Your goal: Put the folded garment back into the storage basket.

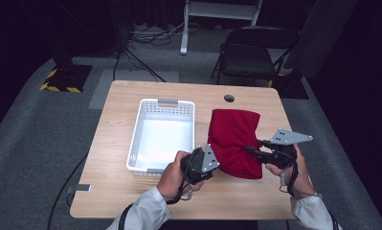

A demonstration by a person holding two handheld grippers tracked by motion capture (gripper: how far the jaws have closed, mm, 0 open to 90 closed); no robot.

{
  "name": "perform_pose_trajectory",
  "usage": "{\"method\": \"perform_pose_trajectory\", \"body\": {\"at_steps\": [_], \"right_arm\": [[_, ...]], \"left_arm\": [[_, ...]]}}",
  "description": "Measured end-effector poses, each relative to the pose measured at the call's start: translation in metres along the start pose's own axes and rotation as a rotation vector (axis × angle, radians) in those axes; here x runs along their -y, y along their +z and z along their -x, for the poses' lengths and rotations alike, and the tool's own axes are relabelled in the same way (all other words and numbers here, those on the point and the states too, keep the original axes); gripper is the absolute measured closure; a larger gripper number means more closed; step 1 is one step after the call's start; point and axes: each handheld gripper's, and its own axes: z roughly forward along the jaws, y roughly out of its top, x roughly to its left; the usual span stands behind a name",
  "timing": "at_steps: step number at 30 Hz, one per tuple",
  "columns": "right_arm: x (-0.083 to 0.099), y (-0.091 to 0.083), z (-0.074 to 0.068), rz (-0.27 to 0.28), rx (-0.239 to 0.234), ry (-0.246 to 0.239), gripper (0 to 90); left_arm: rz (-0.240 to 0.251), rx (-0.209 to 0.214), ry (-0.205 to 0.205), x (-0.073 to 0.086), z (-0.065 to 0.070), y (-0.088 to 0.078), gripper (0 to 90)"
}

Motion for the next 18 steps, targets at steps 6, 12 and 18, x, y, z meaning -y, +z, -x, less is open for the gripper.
{"method": "perform_pose_trajectory", "body": {"at_steps": [6,12,18], "right_arm": [[-0.01,0.006,-0.002,-0.001,-0.005,-0.019,65.9],[-0.018,0.012,-0.005,0.006,-0.015,-0.028,65.9],[-0.025,0.018,-0.009,0.007,-0.024,-0.04,66.0]], "left_arm": [[0.0,-0.014,-0.008,0.003,-0.006,-0.006,69.4],[0.009,-0.025,-0.017,0.006,-0.011,-0.013,69.6],[0.012,-0.039,-0.023,0.012,-0.014,-0.019,69.5]]}}
